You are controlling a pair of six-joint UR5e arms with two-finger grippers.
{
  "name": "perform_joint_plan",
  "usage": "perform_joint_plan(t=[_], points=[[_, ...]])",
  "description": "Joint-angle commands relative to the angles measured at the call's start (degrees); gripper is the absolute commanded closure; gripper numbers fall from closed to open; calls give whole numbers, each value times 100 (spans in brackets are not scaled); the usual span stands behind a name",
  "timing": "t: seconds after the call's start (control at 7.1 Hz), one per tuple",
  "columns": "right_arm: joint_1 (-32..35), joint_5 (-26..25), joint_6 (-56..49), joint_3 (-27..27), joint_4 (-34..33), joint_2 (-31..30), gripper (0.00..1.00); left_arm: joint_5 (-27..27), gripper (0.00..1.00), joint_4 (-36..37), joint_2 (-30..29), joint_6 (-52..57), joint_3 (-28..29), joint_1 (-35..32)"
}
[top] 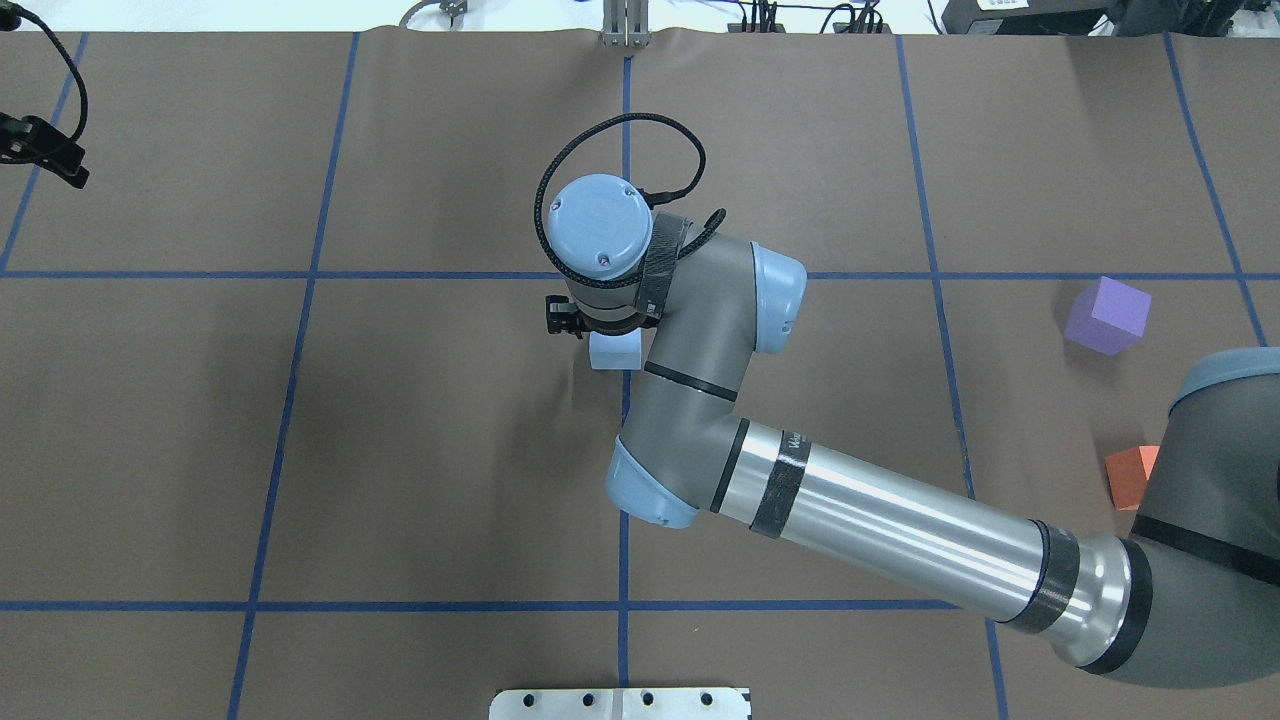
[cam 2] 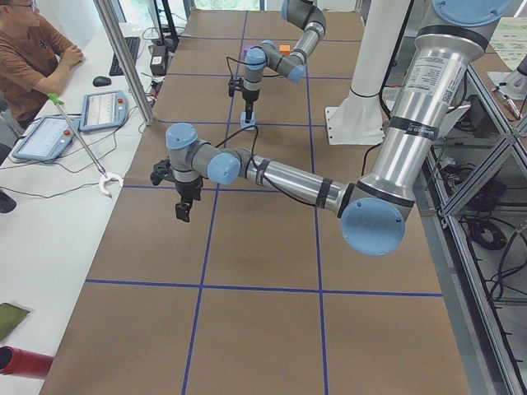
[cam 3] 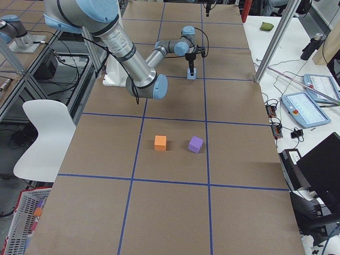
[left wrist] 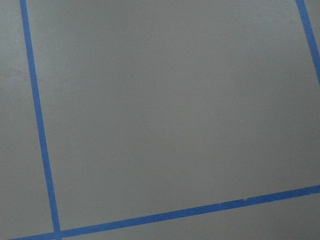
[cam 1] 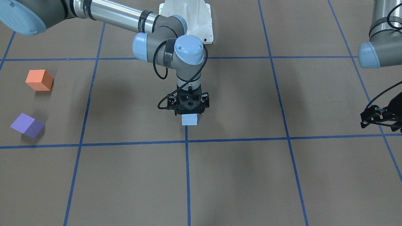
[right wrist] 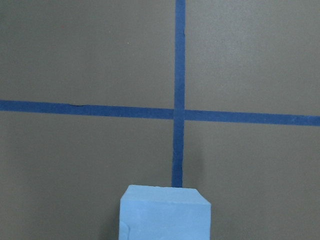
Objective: Place blue block between orange and purple blocks
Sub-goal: 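Carry the light blue cube with the right gripper toward the purple cube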
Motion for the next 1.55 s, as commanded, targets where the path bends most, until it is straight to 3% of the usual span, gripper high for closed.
perform_joint_plan(t=[0.0, 0.14, 0.28, 0.42, 0.56, 0.85, 0.99, 1.13, 1.41], points=[[-62, -44, -6, -211, 319, -31, 0, -1, 0, 5, -9, 0, 15, 4], [-62, -70, 185, -203, 371, 4, 72, -1, 0, 5, 0, 0, 15, 4], [-36, -53, 326, -133, 494, -5, 100, -1, 0, 5, 8, 0, 15, 4], [17, 43, 310, 129, 190, -14, 100, -1, 0, 5, 0, 0, 15, 4], [78, 88, 276, 801, -700, -5, 100, -1, 0, -3, 0, 0, 6, 4], [297, 184, 162, 2783, -2853, -292, 100, -27, 0, -12, 8, 0, -21, -5], [638, 333, -309, 3978, -3402, -1017, 100, -27, 0, -47, 35, 0, -108, -22], [1102, 734, -966, 4607, -3477, -1677, 100, -18, 0, -100, 357, 0, -474, -22], [2007, 1324, -2476, 4833, -3416, -2515, 100, -245, 0, -109, 823, 392, -950, -266]])
